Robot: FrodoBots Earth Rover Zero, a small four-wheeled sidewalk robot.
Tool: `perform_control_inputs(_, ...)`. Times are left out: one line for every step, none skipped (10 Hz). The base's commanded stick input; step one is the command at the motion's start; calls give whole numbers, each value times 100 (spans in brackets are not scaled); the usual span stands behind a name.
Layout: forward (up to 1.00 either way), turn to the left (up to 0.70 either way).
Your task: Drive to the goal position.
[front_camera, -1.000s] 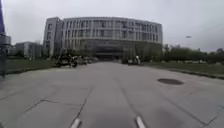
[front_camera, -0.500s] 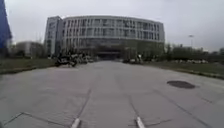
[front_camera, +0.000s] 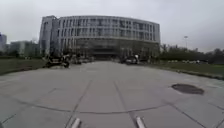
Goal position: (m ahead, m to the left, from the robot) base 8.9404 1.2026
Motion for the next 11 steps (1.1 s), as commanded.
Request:
perform_control_inputs(100, 1)
perform_control_inputs(100, 1)
perform_control_inputs(100, 1)
perform_control_inputs(100, 1)
perform_control_inputs(100, 1)
perform_control_inputs(100, 1)
perform_control_inputs(100, 1)
perform_control_inputs(100, 1)
perform_control_inputs(100, 1)
perform_control_inputs(100, 1)
perform_control_inputs(100, 1)
